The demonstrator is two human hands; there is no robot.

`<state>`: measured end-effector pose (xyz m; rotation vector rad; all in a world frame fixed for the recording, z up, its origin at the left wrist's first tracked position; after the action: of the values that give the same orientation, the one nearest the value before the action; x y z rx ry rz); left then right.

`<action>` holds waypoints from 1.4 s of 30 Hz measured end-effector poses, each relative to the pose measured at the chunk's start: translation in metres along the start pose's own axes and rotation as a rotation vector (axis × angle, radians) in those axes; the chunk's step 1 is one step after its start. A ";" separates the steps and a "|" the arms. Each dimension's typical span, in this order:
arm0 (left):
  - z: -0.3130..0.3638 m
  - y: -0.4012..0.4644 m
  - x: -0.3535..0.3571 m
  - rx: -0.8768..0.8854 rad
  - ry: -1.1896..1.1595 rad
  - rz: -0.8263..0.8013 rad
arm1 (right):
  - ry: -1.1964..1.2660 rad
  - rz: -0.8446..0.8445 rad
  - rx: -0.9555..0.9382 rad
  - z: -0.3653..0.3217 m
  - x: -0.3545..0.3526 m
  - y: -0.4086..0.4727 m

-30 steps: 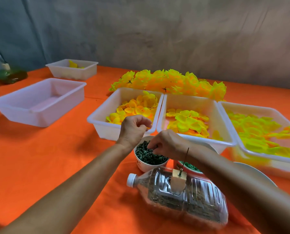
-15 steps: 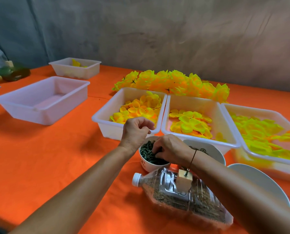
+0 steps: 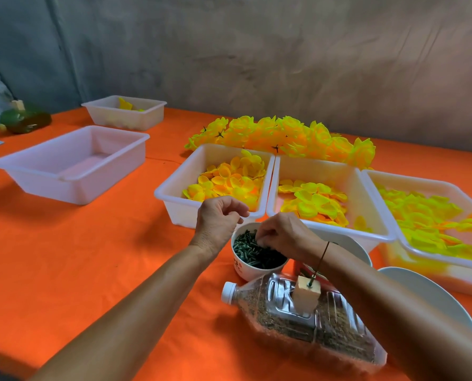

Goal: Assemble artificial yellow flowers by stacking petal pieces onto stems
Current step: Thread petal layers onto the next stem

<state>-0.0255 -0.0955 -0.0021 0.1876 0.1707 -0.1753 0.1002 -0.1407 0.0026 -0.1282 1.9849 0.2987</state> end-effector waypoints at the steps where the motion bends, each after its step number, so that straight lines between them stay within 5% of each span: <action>1: 0.000 0.000 -0.001 0.000 0.001 -0.003 | 0.020 0.012 0.003 0.002 -0.003 0.000; 4: 0.001 -0.003 -0.001 -0.005 -0.009 -0.011 | 0.128 0.052 0.027 0.006 -0.012 -0.001; 12: 0.029 -0.025 0.012 0.116 -0.033 -0.132 | 0.885 0.205 -0.039 0.006 -0.042 -0.026; 25: 0.075 -0.055 0.035 0.142 -0.241 -0.229 | 1.004 0.274 -0.155 -0.009 -0.078 -0.062; 35: 0.118 -0.069 0.041 0.281 -0.308 -0.273 | 1.515 0.348 0.071 -0.017 -0.085 -0.075; 42: 0.136 -0.082 0.042 0.445 -0.209 -0.212 | 1.607 0.349 0.247 -0.021 -0.079 -0.087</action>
<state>0.0202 -0.2089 0.1081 0.5923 -0.0600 -0.4418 0.1347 -0.2340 0.0696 0.2331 3.6326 0.1409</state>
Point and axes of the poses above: each hand's wrist, its own y-axis towards the middle knuckle, its own x-axis out of the palm, z = x × y, the point moved 8 cm from there along y, towards the middle knuckle, and after that the axes turned 6 degrees about -x, right-handed, at the moved point
